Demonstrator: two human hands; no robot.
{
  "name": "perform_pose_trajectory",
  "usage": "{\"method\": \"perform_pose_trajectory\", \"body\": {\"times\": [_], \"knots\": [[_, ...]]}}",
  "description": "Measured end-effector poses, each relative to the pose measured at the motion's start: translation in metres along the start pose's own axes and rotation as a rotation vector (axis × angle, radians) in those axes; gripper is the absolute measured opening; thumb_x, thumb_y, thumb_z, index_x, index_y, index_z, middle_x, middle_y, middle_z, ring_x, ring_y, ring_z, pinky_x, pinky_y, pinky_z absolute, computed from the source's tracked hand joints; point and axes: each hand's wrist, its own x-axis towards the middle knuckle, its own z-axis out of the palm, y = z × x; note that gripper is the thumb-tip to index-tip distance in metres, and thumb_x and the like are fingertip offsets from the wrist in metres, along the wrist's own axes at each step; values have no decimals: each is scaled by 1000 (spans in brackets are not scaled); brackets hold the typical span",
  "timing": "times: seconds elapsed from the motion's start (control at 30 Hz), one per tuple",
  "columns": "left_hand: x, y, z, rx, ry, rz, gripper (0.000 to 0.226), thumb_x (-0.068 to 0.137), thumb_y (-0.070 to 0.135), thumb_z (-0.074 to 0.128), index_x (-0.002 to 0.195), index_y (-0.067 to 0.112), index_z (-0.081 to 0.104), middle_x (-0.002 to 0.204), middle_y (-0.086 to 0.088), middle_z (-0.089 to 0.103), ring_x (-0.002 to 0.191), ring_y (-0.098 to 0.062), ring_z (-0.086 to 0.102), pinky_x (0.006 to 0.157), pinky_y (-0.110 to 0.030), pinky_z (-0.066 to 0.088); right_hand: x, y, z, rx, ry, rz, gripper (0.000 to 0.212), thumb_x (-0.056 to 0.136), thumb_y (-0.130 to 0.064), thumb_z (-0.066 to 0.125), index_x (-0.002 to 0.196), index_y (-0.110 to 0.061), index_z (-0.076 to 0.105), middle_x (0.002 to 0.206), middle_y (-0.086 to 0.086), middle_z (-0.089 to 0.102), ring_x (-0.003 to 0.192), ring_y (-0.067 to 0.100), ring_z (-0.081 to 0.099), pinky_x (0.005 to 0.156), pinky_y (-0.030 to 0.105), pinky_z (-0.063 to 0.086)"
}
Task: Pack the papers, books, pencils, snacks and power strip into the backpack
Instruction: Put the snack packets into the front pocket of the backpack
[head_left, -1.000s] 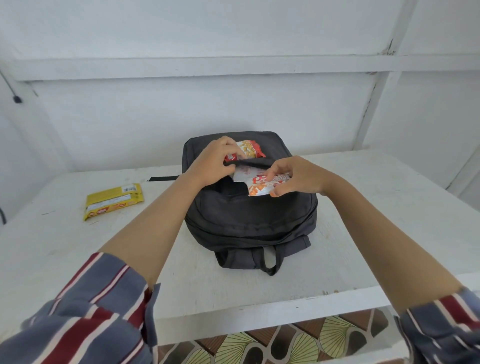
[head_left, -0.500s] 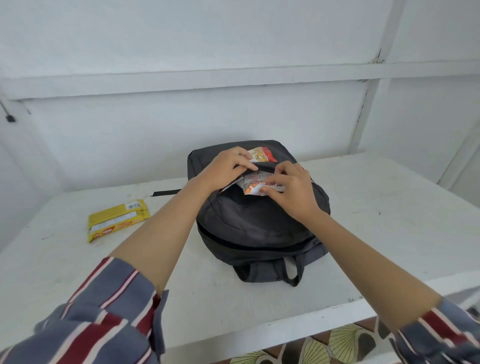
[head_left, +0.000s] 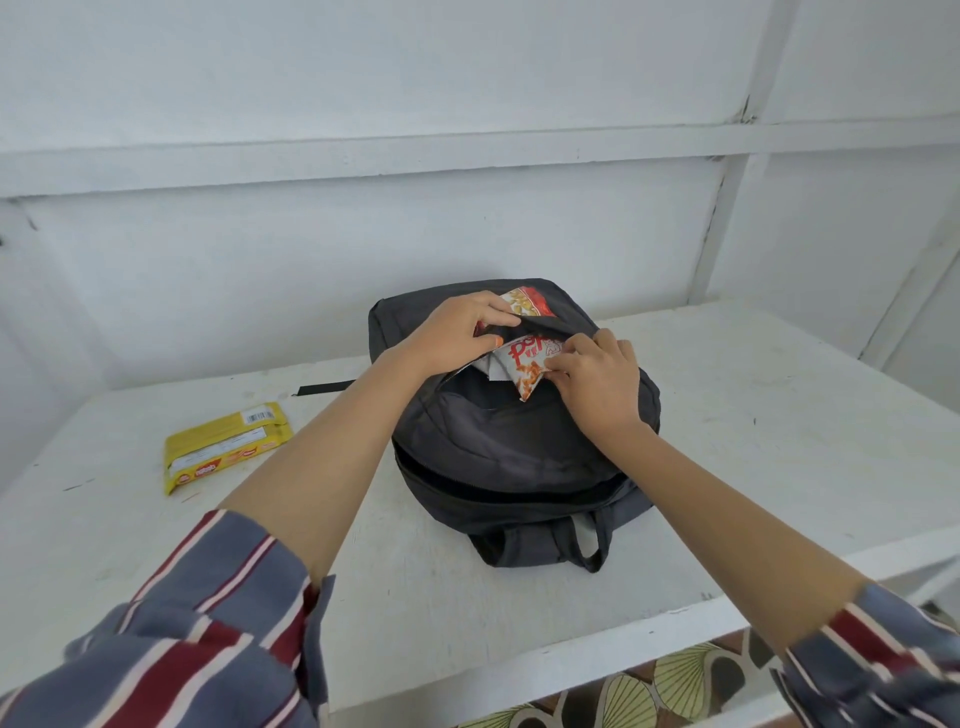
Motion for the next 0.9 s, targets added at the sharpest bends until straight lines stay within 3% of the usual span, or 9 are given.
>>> {"method": "perform_pose_trajectory", "body": {"times": [0.07, 0.13, 0.2, 0.27, 0.4, 0.63, 0.77, 0.9], "knots": [[1, 0, 0, -2, -1, -3, 34, 86, 5, 61, 119, 11, 64, 129, -3, 55, 120, -16, 48, 101, -24, 34, 1, 3, -1, -45, -45, 10, 13, 62, -16, 85, 71, -16, 77, 73, 4, 69, 68, 29, 60, 62, 35, 45], [1, 1, 1, -10, 4, -7, 35, 85, 5, 62, 119, 11, 64, 129, -4, 55, 120, -17, 48, 102, -26, 35, 2, 5, -5, -50, -114, 34, 14, 76, -19, 74, 89, -16, 76, 91, 5, 69, 86, 30, 58, 76, 38, 40], [1, 1, 0, -9, 7, -16, 35, 85, 5, 62, 120, 11, 63, 130, -3, 55, 121, -16, 48, 101, -25, 34, 5, 7, -9, -63, -215, 29, 28, 85, -28, 62, 111, -20, 69, 112, 3, 64, 104, 25, 51, 88, 36, 32], [1, 1, 0, -3, 5, -19, 34, 86, 6, 62, 120, 12, 63, 130, -3, 55, 121, -16, 48, 101, -25, 34, 8, 9, -14, -42, -278, 17, 37, 85, -35, 60, 120, -24, 63, 122, 0, 60, 113, 21, 48, 95, 34, 29], [1, 0, 0, 7, 1, -19, 35, 86, 7, 62, 120, 13, 63, 131, -4, 55, 121, -18, 48, 104, -31, 36, 12, 9, -22, 110, -378, 34, 40, 82, -33, 65, 121, -26, 62, 126, 1, 59, 114, 20, 51, 97, 34, 37], [1, -1, 1, -4, 6, -26, 34, 86, 7, 63, 120, 13, 64, 131, -4, 55, 121, -17, 48, 103, -30, 36, -5, -9, -23, 385, -425, -115, 30, 90, -17, 58, 118, -8, 63, 120, 10, 63, 110, 23, 57, 98, 34, 43], [1, 0, 1, -8, 19, -15, 34, 86, 6, 62, 119, 12, 64, 130, -4, 56, 121, -17, 48, 101, -26, 35, -18, -19, -20, 295, -495, -186, 46, 95, -40, 47, 131, -12, 52, 130, 7, 54, 120, 23, 48, 101, 33, 38], [0, 1, 1, -9, 30, -18, 34, 86, 6, 61, 119, 13, 64, 130, -3, 56, 121, -16, 48, 101, -24, 36, -21, -21, -16, 183, -528, -172, 84, 83, -71, 18, 140, -13, 39, 146, 9, 38, 136, 25, 31, 115, 39, 17]]}}
